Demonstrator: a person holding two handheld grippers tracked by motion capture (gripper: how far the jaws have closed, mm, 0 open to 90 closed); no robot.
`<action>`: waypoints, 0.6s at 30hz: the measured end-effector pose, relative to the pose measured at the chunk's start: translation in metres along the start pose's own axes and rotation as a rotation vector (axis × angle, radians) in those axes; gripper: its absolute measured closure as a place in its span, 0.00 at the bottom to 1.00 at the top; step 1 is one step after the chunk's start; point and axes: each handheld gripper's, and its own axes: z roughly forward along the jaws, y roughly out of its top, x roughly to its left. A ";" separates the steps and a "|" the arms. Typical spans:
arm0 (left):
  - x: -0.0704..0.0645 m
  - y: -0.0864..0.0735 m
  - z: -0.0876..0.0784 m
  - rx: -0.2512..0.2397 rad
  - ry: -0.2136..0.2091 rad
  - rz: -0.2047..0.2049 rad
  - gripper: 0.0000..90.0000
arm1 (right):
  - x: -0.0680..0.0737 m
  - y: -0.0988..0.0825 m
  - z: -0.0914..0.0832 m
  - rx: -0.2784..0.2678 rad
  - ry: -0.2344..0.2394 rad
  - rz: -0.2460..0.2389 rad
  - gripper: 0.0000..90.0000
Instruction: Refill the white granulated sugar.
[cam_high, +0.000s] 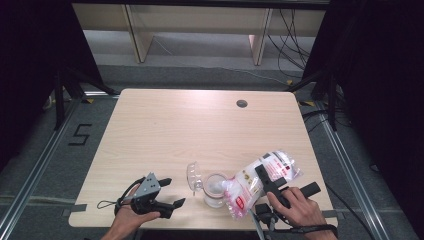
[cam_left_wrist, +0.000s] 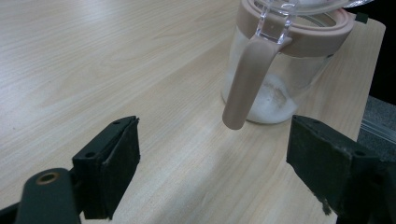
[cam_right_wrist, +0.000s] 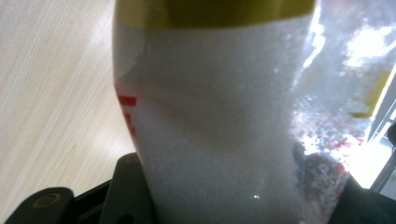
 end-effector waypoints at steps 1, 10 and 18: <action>0.000 0.000 0.000 0.000 0.000 0.000 0.19 | 0.000 0.000 0.000 -0.003 0.002 -0.002 0.61; 0.000 0.000 0.000 0.000 0.000 0.001 0.19 | -0.002 -0.001 -0.002 0.010 0.004 -0.024 0.61; 0.000 0.000 0.000 0.000 0.000 0.001 0.19 | -0.002 -0.002 -0.002 0.002 -0.001 0.000 0.62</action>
